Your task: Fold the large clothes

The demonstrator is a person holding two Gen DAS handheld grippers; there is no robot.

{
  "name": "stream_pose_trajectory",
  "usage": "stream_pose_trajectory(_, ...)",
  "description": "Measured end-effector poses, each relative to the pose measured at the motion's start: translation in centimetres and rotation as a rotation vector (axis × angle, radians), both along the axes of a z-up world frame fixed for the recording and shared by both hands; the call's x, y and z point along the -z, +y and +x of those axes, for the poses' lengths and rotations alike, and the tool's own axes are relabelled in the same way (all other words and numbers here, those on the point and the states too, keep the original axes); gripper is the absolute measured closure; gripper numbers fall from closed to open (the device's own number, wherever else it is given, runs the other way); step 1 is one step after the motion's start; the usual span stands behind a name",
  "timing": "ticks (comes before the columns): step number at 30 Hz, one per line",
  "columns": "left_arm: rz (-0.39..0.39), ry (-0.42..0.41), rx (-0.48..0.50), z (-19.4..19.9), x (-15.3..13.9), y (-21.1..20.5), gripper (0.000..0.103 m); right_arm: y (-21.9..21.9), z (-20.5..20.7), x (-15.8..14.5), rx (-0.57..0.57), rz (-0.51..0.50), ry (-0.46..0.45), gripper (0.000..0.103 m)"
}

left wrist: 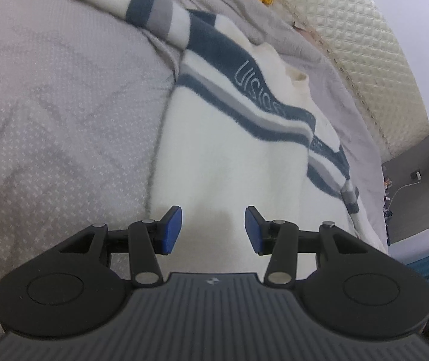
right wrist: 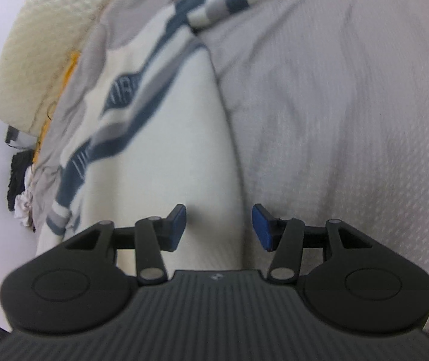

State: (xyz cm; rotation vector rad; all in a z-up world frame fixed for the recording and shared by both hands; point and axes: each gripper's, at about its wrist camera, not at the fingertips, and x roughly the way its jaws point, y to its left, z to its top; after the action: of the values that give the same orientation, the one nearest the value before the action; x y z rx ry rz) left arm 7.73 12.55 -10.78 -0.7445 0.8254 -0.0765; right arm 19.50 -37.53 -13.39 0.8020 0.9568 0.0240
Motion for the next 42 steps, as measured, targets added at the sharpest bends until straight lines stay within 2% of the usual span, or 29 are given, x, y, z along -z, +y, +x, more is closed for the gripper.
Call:
stream_pose_trajectory(2,0.017,-0.041,0.0,-0.3,-0.7,-0.2,0.052,0.8,0.0,-0.3,-0.031,0.005,-0.043,0.053)
stream_pose_trajectory(4,0.034,-0.09,0.014,-0.5,-1.5,-0.6,0.053,1.6,0.2,-1.3,-0.084,-0.013,-0.112,0.059)
stream_pose_trajectory(5,0.044,-0.124,0.038,-0.6,-2.0,-1.0,0.056,2.0,0.3,-1.6,-0.114,-0.02,-0.139,0.065)
stream_pose_trajectory(7,0.064,-0.178,0.094,-0.7,-2.8,-2.1,0.068,2.9,0.7,-2.4,-0.162,-0.018,-0.192,0.072)
stream_pose_trajectory(10,0.081,-0.248,0.226,-0.8,-3.7,-4.9,0.075,3.8,1.4,-2.7,-0.221,0.041,-0.242,0.072)
stream_pose_trajectory(15,0.01,-0.305,0.483,0.5,-3.5,-10.4,0.075,4.2,3.5,-1.7,-0.25,0.116,-0.24,0.072)
stream_pose_trajectory(17,0.024,-0.313,0.543,0.9,-3.1,-12.4,0.069,3.9,4.3,-1.1,-0.245,0.155,-0.224,0.072)
stream_pose_trajectory(19,0.029,-0.301,0.591,1.1,-2.5,-13.7,0.055,3.7,4.6,-0.6,-0.241,0.185,-0.212,0.072)
stream_pose_trajectory(21,0.06,-0.281,0.624,1.5,-1.8,-14.9,0.055,3.5,4.9,-0.2,-0.241,0.215,-0.202,0.072)
stream_pose_trajectory(24,0.095,-0.279,0.643,1.4,-1.1,-16.2,0.056,3.2,5.0,0.2,-0.241,0.233,-0.197,0.072)
stream_pose_trajectory(26,0.109,-0.298,0.646,1.4,-1.0,-16.6,0.067,3.2,5.2,0.5,-0.238,0.237,-0.194,0.072)
stream_pose_trajectory(27,0.12,-0.308,0.648,1.3,-0.9,-16.7,0.076,3.2,5.2,0.5,-0.237,0.243,-0.193,0.071)
stream_pose_trajectory(30,0.121,-0.322,0.629,1.8,-0.5,-16.2,0.088,2.6,5.2,0.4,-0.21,0.26,-0.194,0.071)
stream_pose_trajectory(38,-0.109,-0.186,0.441,4.4,1.5,-11.8,0.092,1.6,3.1,0.0,-0.162,0.31,-0.199,0.071)
stream_pose_trajectory(42,-0.162,-0.163,0.404,4.6,1.9,-10.5,0.092,2.4,1.8,0.4,-0.175,0.293,-0.153,0.068)
